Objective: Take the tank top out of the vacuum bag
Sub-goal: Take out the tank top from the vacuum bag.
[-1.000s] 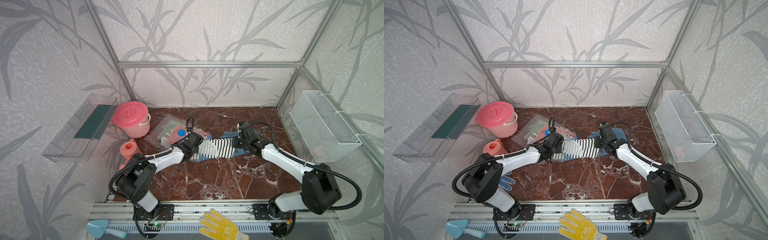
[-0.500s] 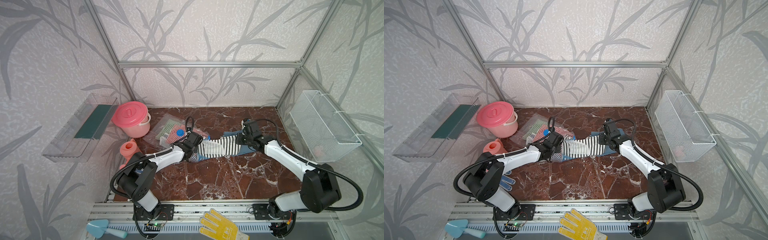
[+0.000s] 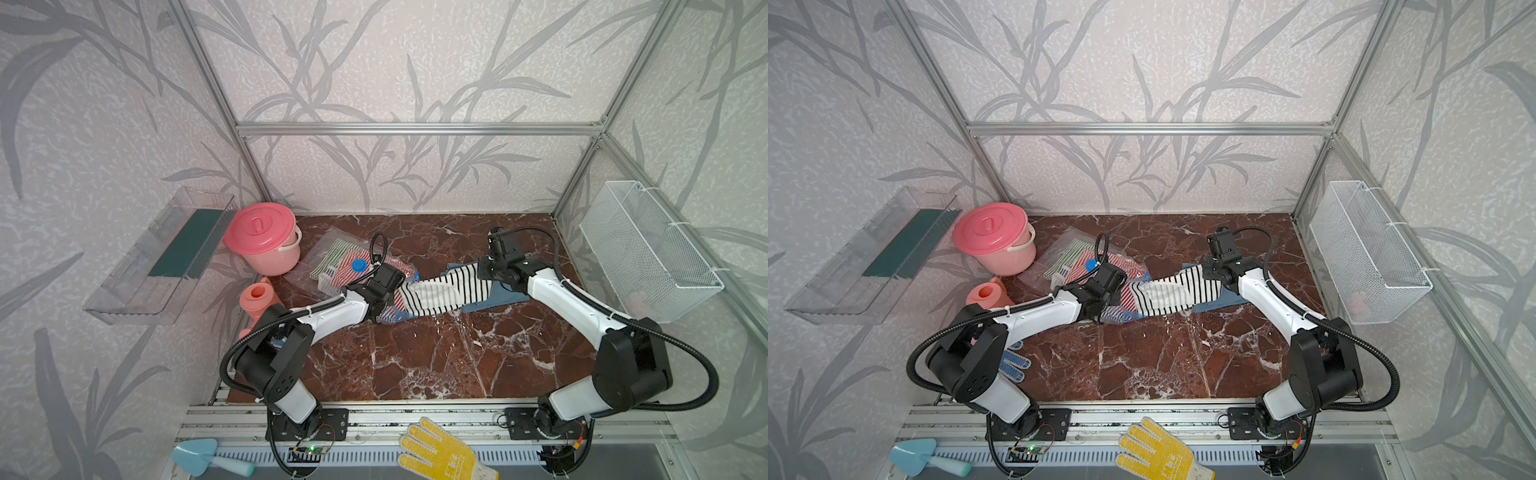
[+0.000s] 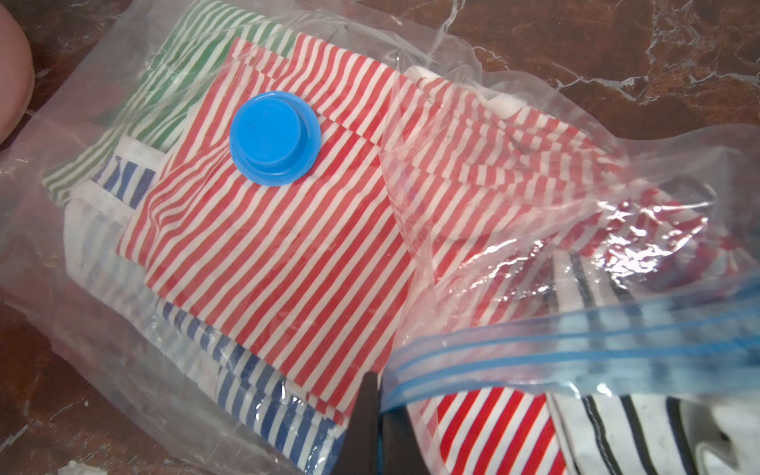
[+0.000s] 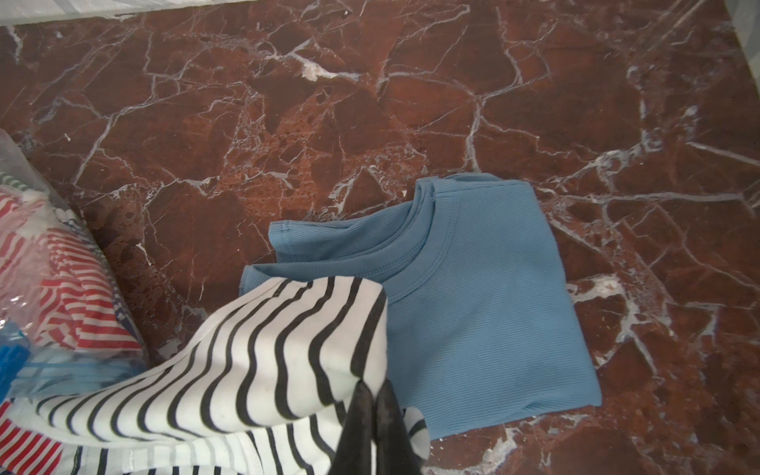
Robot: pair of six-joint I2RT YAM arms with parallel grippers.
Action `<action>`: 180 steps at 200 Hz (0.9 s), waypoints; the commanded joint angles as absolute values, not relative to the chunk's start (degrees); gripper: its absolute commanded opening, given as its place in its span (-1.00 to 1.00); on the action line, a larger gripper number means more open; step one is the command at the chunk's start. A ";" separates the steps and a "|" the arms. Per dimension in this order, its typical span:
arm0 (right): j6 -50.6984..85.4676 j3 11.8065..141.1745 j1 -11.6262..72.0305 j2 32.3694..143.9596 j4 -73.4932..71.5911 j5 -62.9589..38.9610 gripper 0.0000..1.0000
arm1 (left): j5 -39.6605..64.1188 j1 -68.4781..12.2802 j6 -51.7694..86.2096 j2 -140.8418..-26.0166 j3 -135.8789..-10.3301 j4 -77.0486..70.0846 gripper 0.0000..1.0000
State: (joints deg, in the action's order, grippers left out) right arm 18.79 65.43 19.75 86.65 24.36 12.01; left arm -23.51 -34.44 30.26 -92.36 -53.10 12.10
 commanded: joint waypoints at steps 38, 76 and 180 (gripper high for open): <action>17.10 72.33 17.53 89.02 29.25 17.28 -1.00 | -26.71 -33.41 31.71 -93.08 -54.12 14.82 -1.00; 16.20 77.11 15.44 93.90 30.96 17.62 -1.00 | -26.90 -33.32 31.81 -93.09 -54.14 14.93 -1.00; 12.31 88.00 9.75 104.82 35.01 15.67 0.08 | -25.90 -33.13 32.15 -94.08 -54.66 15.18 -1.00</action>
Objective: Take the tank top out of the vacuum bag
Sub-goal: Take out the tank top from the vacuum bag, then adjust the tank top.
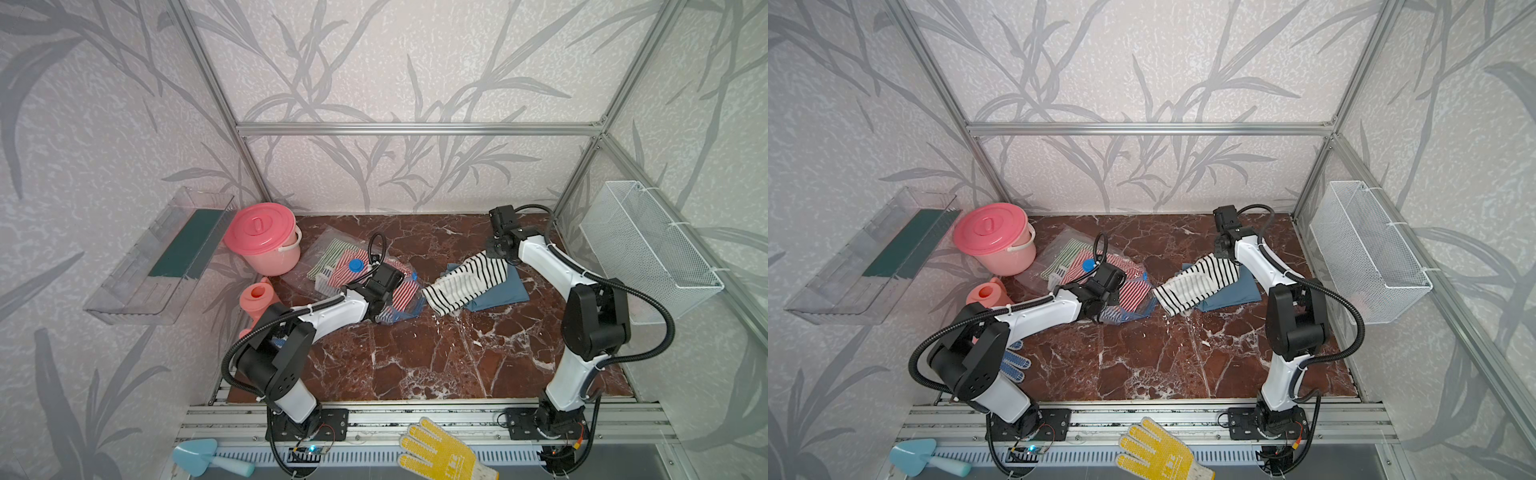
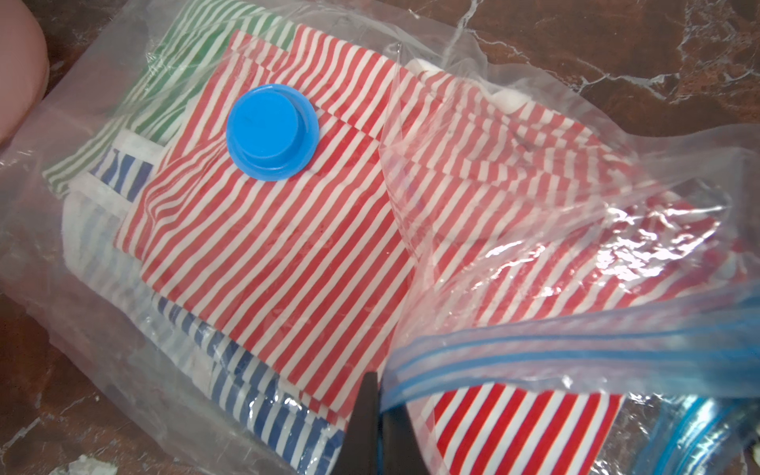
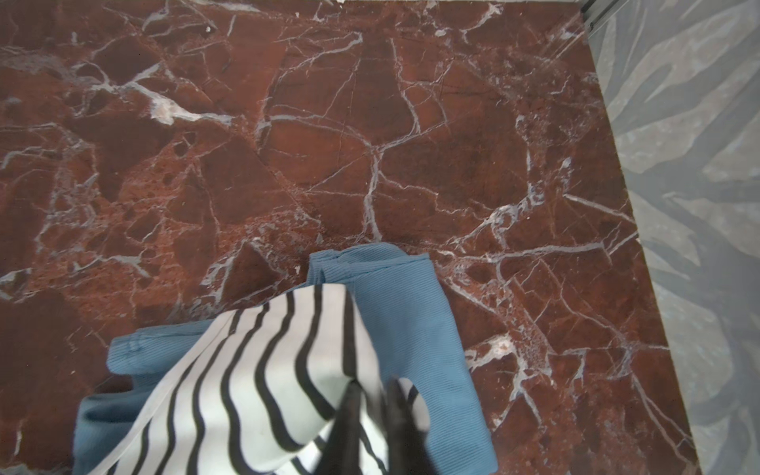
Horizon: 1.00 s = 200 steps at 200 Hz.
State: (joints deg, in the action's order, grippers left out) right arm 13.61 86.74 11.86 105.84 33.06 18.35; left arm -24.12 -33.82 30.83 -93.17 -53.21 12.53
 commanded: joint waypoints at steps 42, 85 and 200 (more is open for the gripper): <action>16.02 76.37 4.82 98.11 29.19 4.20 0.36 | -24.28 -33.15 32.00 -94.28 -55.09 15.54 -1.00; 18.28 63.11 2.30 93.85 19.16 -3.46 0.10 | -21.75 -33.18 32.08 -94.00 -55.28 15.39 -1.00; 18.46 67.53 1.58 106.24 16.86 -5.62 -0.08 | -19.30 -38.04 33.33 -86.31 -59.82 20.11 0.98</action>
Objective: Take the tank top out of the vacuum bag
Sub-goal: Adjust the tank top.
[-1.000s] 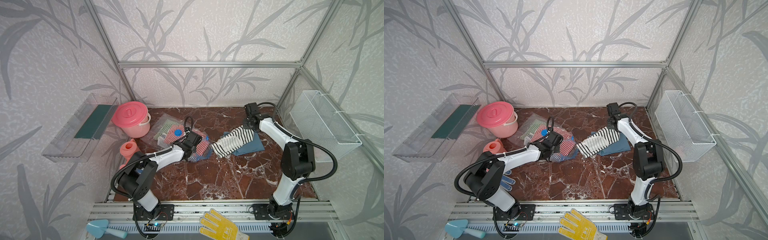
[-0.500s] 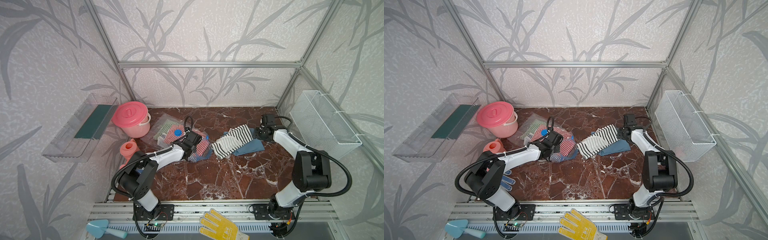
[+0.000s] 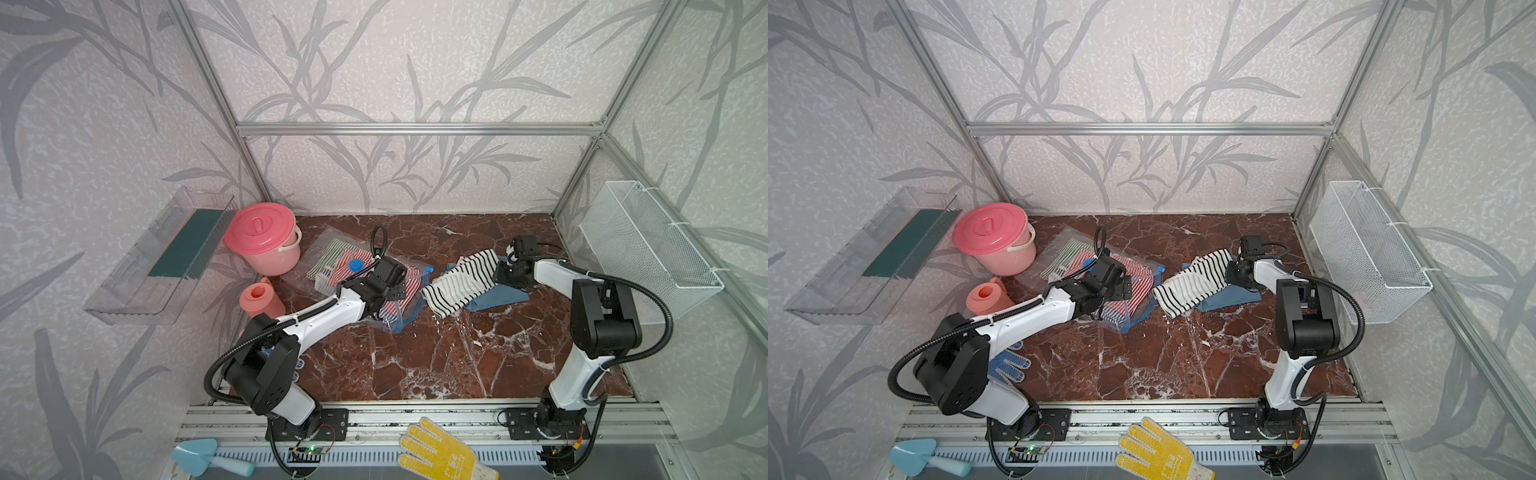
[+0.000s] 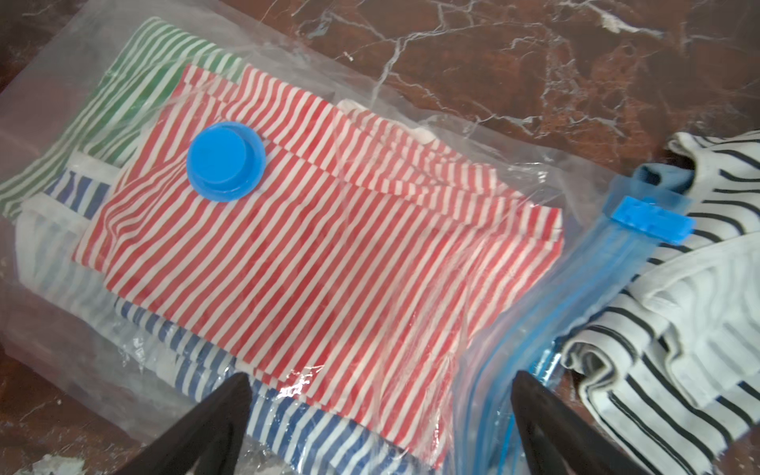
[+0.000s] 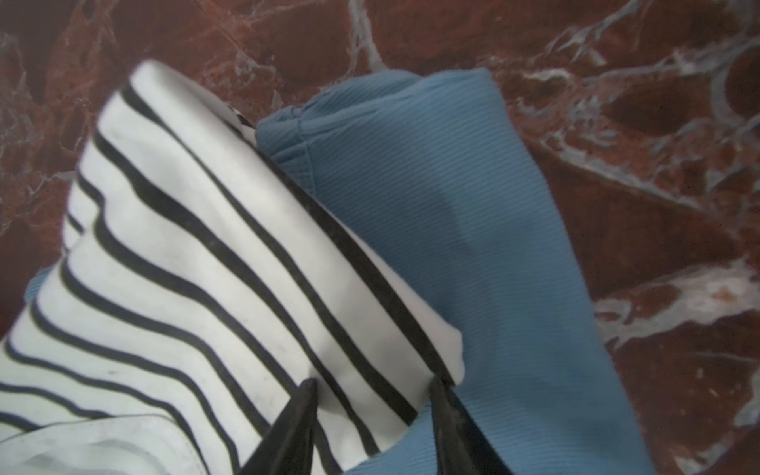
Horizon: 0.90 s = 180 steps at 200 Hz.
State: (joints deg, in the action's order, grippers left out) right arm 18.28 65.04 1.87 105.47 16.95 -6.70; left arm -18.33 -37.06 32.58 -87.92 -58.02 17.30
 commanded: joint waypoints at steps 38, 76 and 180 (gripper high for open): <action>18.81 69.08 1.60 107.08 18.95 -3.09 -0.07 | -20.13 -38.92 34.65 -83.10 -60.32 21.06 0.98; 18.98 71.90 1.58 109.06 21.52 -1.35 -0.08 | -19.17 -39.63 34.90 -81.21 -60.45 20.41 0.98; 18.52 76.16 1.59 113.31 26.74 -4.76 -0.20 | -17.00 -40.02 35.26 -79.12 -58.24 17.81 0.98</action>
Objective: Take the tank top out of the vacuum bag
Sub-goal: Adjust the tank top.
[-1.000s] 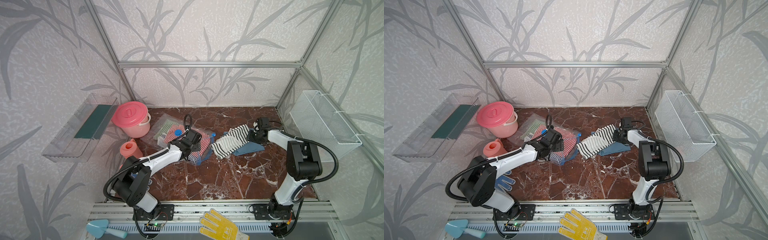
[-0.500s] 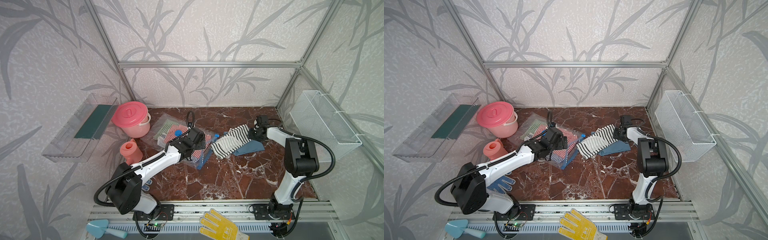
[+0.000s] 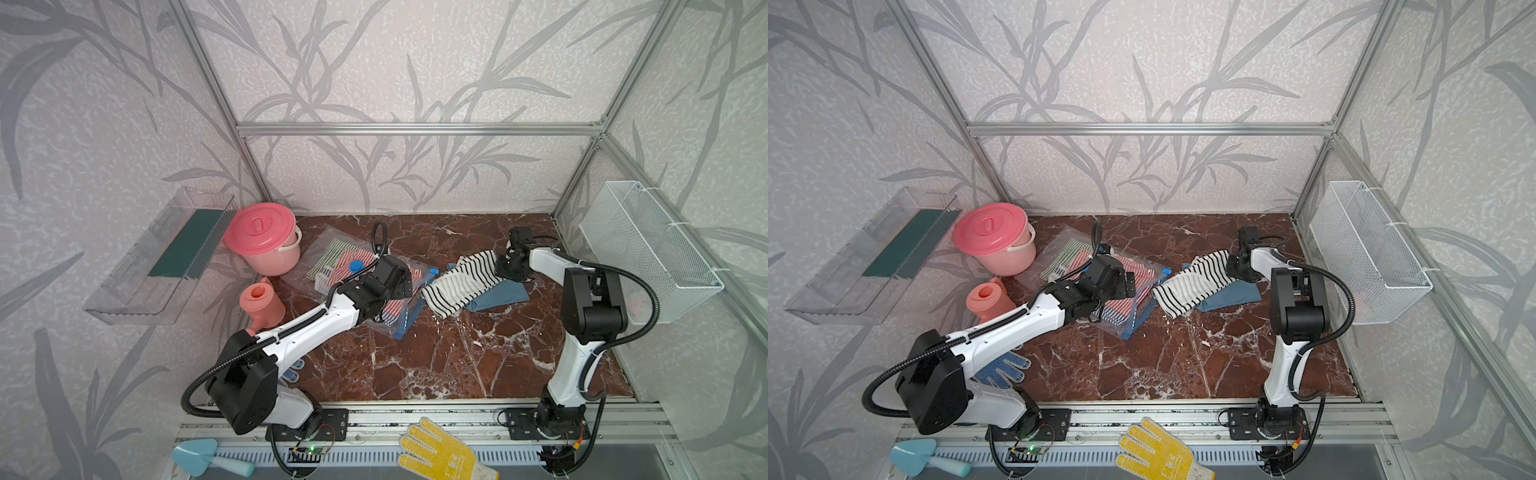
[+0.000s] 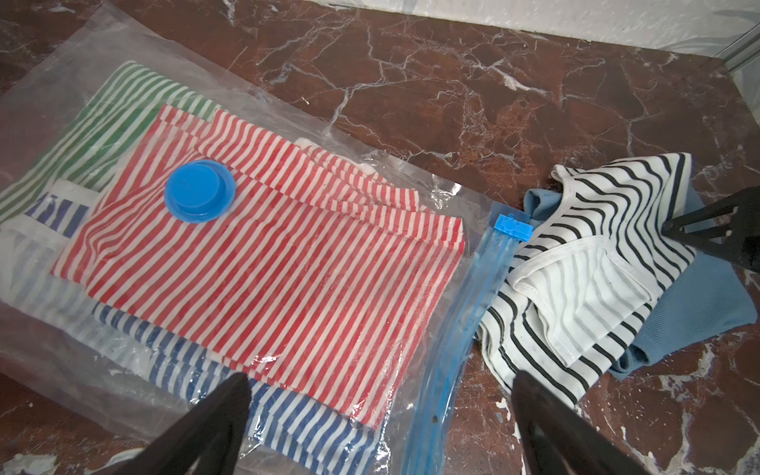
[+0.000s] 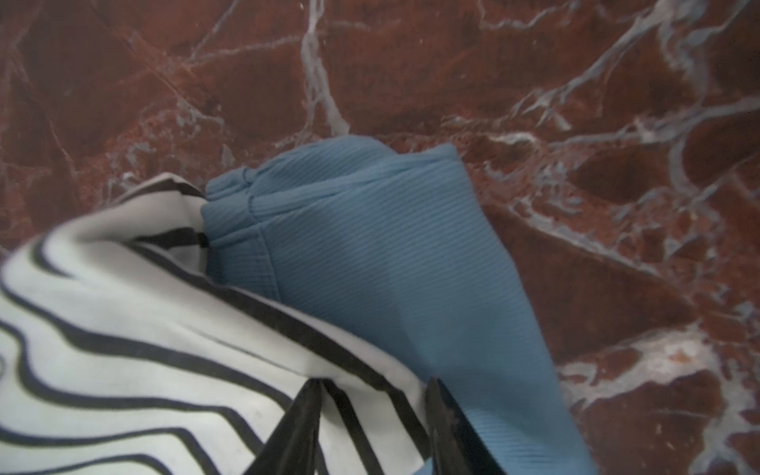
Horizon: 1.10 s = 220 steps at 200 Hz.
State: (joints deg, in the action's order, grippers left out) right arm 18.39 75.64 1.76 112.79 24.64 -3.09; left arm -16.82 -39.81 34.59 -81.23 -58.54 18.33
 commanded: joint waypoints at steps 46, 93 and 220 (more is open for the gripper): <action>19.42 74.40 1.58 110.98 24.55 -5.19 -0.91 | -17.66 -40.08 35.66 -79.87 -58.44 18.94 0.98; 18.99 74.62 1.58 106.34 25.97 -4.76 -1.00 | -17.48 -40.08 35.43 -80.50 -58.80 18.70 0.98; 25.05 59.64 1.51 86.40 28.07 5.43 -1.00 | -16.63 -40.08 33.84 -81.89 -59.23 17.17 0.97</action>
